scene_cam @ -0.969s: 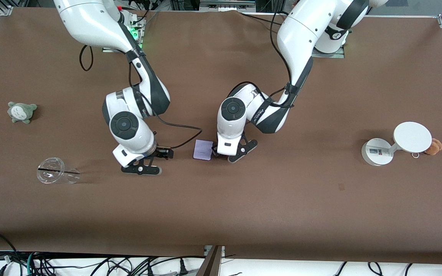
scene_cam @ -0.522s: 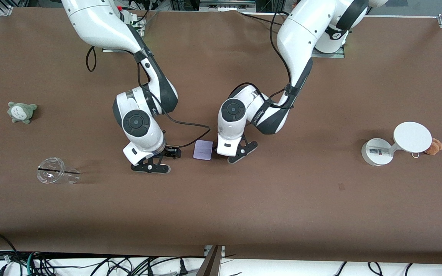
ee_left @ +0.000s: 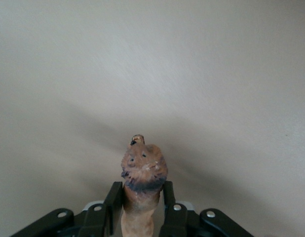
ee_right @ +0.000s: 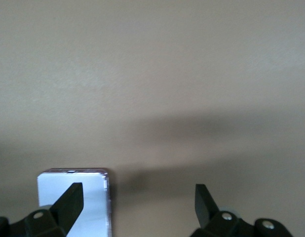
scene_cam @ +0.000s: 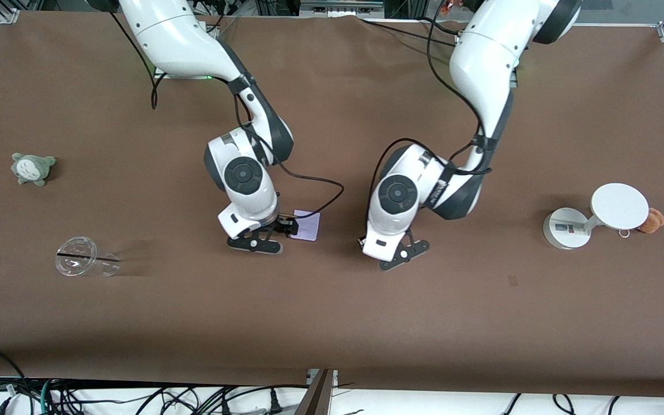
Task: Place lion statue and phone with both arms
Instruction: 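Grasp the lion statue with the left gripper while the right gripper grasps the phone, then carry the lion toward the white lamp while the right gripper carries the phone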
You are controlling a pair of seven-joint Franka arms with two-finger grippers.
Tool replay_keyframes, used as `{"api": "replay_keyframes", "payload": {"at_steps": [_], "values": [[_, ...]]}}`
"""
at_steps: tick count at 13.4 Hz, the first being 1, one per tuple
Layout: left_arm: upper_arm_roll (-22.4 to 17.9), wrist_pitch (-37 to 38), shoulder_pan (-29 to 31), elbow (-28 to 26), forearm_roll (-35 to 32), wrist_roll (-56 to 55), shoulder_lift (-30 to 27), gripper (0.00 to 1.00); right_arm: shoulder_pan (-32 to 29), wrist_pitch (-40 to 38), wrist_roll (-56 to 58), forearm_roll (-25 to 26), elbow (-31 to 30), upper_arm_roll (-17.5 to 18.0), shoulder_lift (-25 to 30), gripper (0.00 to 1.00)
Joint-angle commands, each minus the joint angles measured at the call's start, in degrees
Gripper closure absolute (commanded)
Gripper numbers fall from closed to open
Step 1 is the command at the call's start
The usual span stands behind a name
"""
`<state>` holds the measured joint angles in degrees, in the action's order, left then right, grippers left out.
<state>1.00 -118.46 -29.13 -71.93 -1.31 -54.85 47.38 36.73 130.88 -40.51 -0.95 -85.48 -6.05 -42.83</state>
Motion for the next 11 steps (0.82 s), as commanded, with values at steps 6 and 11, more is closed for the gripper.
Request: {"api": "replay_keyframes", "payload": {"at_steps": [6,11], "values": [[1.02,-0.10,16.09,-28.16,-1.41,31.96,-23.81,1.00,5.89,9.65,-9.58,0.16,0.57,-0.45,-5.33,0.00],[0.85,-12.36,24.55,-38.87,-1.93,48.06,-25.84,1.00,6.78,10.45,-10.64,0.68,1.63,-0.46,-6.83,0.00]]}}
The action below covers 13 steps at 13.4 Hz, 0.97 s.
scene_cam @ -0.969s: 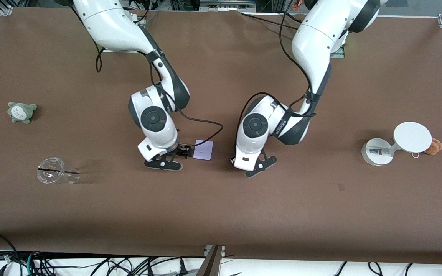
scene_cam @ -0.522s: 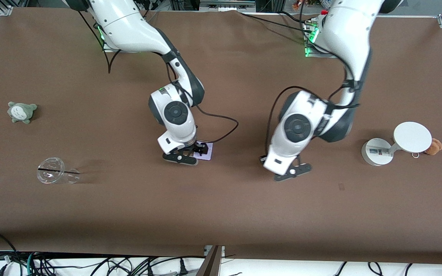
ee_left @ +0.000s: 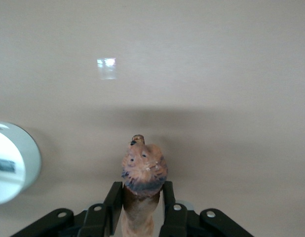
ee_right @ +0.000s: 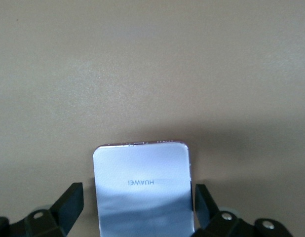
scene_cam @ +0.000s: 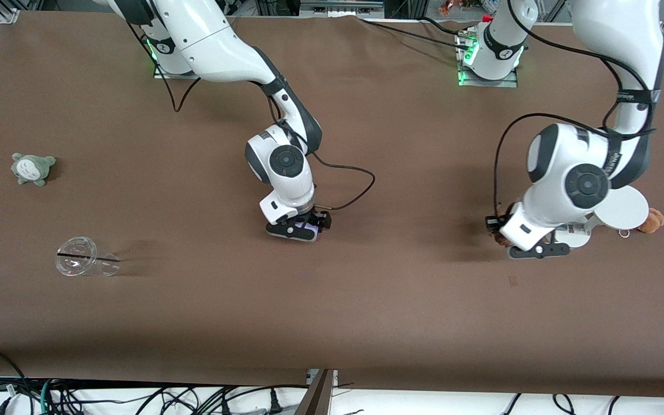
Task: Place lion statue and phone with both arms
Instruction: 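Carry the lion toward the white lamp while the right gripper carries the phone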
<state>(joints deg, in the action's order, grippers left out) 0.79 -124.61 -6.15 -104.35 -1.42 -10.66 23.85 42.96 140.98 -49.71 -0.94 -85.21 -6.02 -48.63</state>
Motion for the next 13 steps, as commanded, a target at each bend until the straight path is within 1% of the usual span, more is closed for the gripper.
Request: {"api": "replay_keyframes", "payload": {"at_steps": [1,2,3,5,6,7,8,9,10,11,13], "values": [[1.06,-10.35,1.93,-9.79,-3.48,4.76,-2.75,1.00,0.55,0.35,-1.44,0.85,1.36,-0.48,-1.28,0.00],[1.06,-13.61,1.93,-12.52,-5.85,4.86,-3.11,1.00,0.55,0.35,-1.26,0.94,1.36,-0.48,-1.46,0.00],[1.14,-15.56,2.37,-14.11,-7.18,5.12,-2.94,1.00,0.81,0.35,-1.26,1.38,1.36,-0.48,-1.46,0.00],[1.23,-17.59,2.99,-14.57,-7.28,5.47,-1.01,1.00,0.90,0.35,-1.35,2.09,1.36,-0.48,-1.90,0.00],[1.23,-17.95,3.08,-14.48,-7.28,5.39,-0.39,1.00,0.81,0.35,-1.00,2.00,1.36,-0.48,-1.90,0.11],[1.23,-18.04,3.25,-14.31,-7.10,4.60,0.05,1.00,0.64,0.26,-0.30,1.91,1.36,-0.57,-1.82,0.40],[1.23,-18.13,3.69,-13.96,-6.49,4.33,0.49,1.00,0.46,0.18,-0.03,2.00,1.45,-0.66,-1.64,0.61],[1.23,-18.13,4.13,-13.87,-5.88,4.16,0.93,1.00,0.11,-0.09,0.40,2.09,1.54,-0.83,-1.20,0.69],[1.23,-18.13,4.65,-12.91,-4.91,3.89,1.89,1.00,-0.59,-0.70,3.54,2.09,1.54,-1.10,-0.42,0.70],[1.23,-18.22,5.27,-12.46,-4.04,3.89,2.68,1.00,-2.60,-2.10,8.62,1.39,1.54,-1.10,0.55,0.70],[1.32,-18.30,6.24,-11.76,-3.94,3.89,3.22,1.00,-7.25,-7.44,16.98,1.21,1.10,-1.10,3.44,0.70]]}}
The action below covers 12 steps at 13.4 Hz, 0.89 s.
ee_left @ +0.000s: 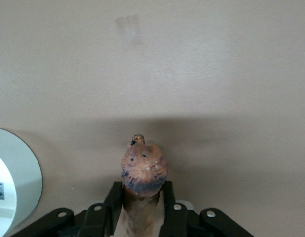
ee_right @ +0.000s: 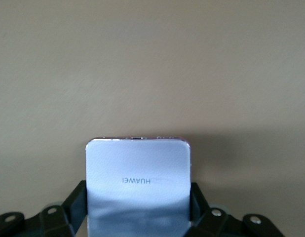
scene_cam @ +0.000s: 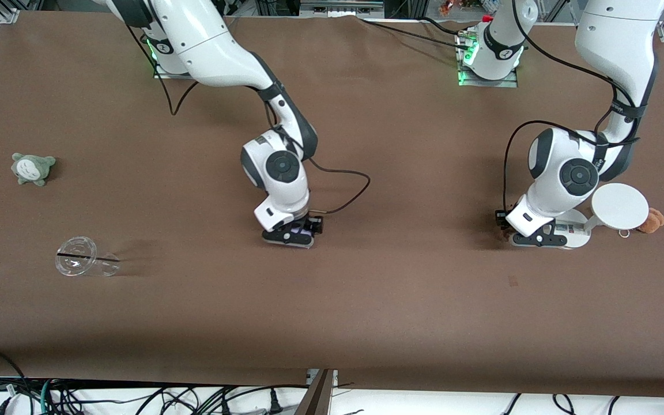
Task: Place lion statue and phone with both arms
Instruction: 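Carry the lion toward the white lamp while the right gripper carries the phone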
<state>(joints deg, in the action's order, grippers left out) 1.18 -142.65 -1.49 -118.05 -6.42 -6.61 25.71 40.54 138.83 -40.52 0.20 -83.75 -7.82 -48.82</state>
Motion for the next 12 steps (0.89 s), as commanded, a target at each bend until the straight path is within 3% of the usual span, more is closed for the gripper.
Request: {"api": "replay_keyframes", "payload": {"at_steps": [1,2,3,5,7,12], "values": [[0.93,-0.26,1.66,1.94,1.93,-0.16,1.53,1.00,-7.46,-9.93,12.70,0.15,-0.36,0.52,5.12,0.71],[0.93,-0.26,1.66,2.03,3.33,-0.07,1.62,1.00,-10.10,-13.11,17.62,0.15,-0.45,-0.17,6.36,0.71],[0.93,-0.26,1.66,2.03,3.78,-0.07,1.62,0.85,-12.56,-14.71,22.19,0.15,-0.80,-0.35,7.41,0.71],[0.93,-0.17,1.66,2.12,3.87,-0.07,1.53,0.00,-16.35,-15.69,26.88,0.15,-1.41,-1.84,8.04,0.71],[1.02,0.44,1.58,2.12,3.87,-0.07,0.31,0.00,-19.08,-14.99,31.35,0.15,-2.03,-2.55,7.78,0.76],[1.19,6.31,1.40,5.09,3.87,-0.16,-2.42,0.00,-23.30,-13.14,35.07,0.15,-2.12,-2.55,6.20,0.76]]}}
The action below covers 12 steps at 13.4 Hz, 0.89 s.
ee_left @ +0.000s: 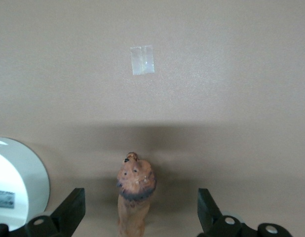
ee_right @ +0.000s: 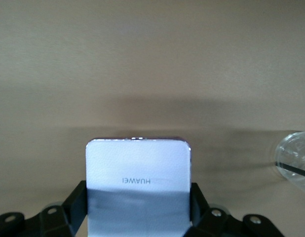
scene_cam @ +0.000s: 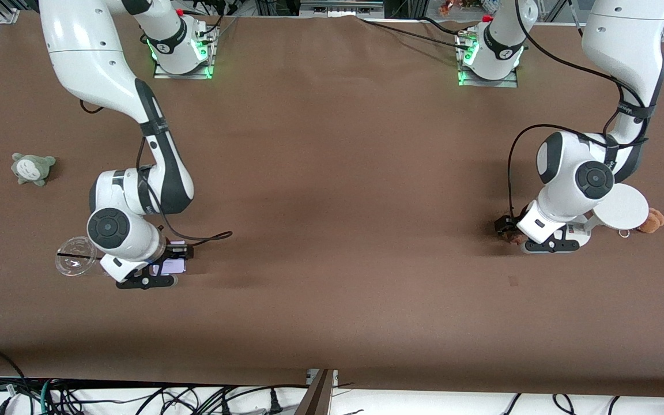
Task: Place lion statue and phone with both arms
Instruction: 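Carry the lion toward the white lamp while the right gripper carries the phone, then lower the lion beside the white lamp, open the left gripper, withdraw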
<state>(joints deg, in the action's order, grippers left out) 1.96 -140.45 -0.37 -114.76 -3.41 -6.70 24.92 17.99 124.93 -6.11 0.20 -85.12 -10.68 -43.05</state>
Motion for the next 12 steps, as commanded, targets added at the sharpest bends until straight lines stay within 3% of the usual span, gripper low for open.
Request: {"api": "replay_keyframes", "payload": {"at_steps": [1,9,12], "values": [[0.33,6.92,0.28,3.47,0.86,0.02,-1.72,0.00,-1.11,1.54,0.74,0.15,-0.75,0.30,0.08,0.76],[0.50,11.16,-0.25,9.90,0.86,-0.16,-2.68,0.00,-3.67,7.09,0.75,0.94,-2.94,0.30,-1.51,0.75],[3.49,15.99,-0.42,13.85,0.16,-0.77,-3.39,0.00,-4.71,9.10,0.83,1.12,-3.12,0.22,-2.21,0.75]]}}
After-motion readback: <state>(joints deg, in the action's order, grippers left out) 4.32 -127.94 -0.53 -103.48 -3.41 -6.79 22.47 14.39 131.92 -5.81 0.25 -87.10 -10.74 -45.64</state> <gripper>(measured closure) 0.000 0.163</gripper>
